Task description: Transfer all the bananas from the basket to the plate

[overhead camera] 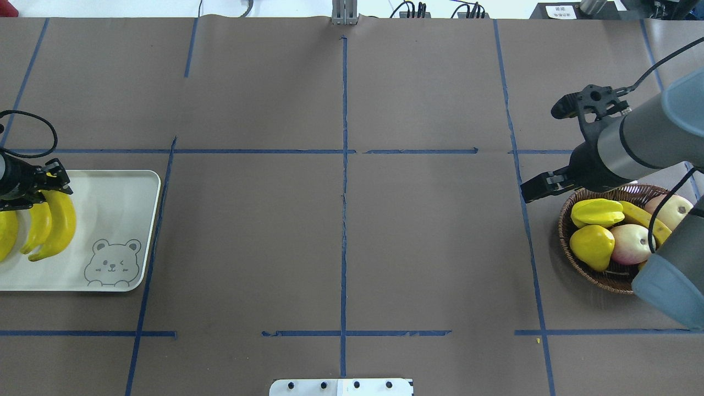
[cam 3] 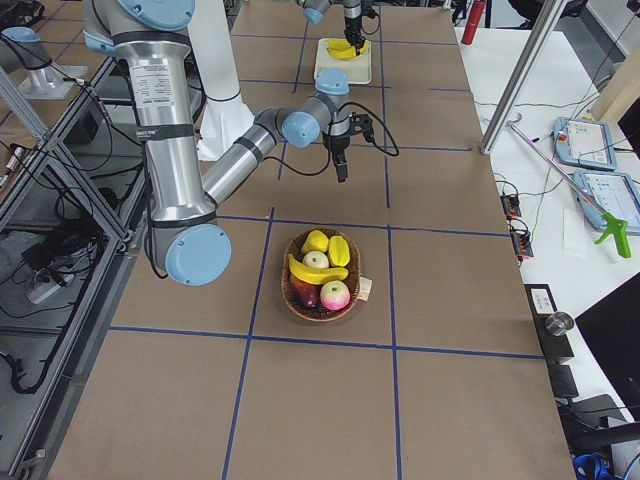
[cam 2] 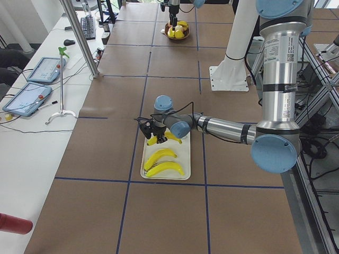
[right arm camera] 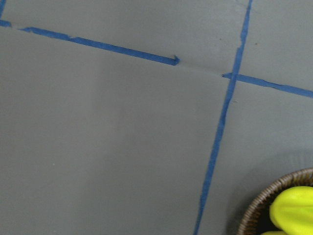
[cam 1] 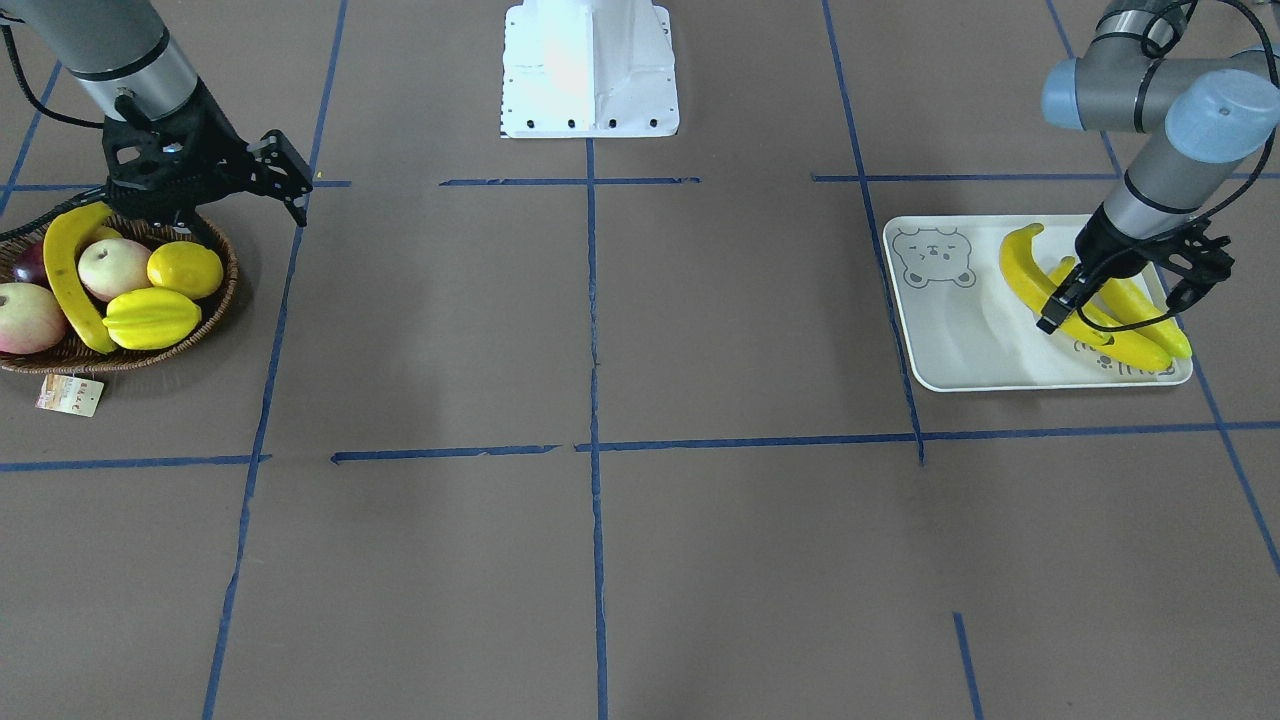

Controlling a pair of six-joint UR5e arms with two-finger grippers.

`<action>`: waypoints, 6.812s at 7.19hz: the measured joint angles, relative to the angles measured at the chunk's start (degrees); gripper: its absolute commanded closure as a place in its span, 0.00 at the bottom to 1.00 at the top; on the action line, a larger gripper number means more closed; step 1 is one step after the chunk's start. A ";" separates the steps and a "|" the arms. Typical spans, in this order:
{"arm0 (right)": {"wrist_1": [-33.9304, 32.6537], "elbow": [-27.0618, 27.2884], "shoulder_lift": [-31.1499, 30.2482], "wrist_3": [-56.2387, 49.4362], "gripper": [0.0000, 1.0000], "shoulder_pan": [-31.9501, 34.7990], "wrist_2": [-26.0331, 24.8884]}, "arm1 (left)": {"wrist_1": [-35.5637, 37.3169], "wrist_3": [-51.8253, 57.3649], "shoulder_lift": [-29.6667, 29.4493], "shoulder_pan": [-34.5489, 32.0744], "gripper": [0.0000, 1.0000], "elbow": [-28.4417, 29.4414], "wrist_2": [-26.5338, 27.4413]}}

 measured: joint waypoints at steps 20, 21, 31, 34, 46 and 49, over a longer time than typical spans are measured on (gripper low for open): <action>25.03 -0.54 -30.32 -15.23 0.01 13.19 8.57 | -0.01 16.72 0.74 -6.33 0.00 -11.61 -9.33; 28.34 -1.87 -31.78 -15.10 0.01 14.40 9.05 | -0.71 16.68 0.73 -6.25 0.00 -12.26 -9.33; 32.46 -7.78 -32.74 -11.57 0.06 13.45 2.99 | -3.48 16.41 0.77 -5.98 0.00 -13.37 -9.34; 38.97 -8.02 -34.65 -1.37 0.08 9.73 2.82 | -3.42 16.40 0.77 -5.81 0.00 -13.08 -9.33; 13.15 -3.40 -29.14 9.94 0.13 -4.63 -14.43 | -3.42 16.56 0.76 -4.84 0.00 -12.26 -9.25; 6.51 -3.52 -25.35 10.04 0.14 -5.63 -14.88 | -3.42 16.52 0.77 -4.82 0.00 -12.23 -9.24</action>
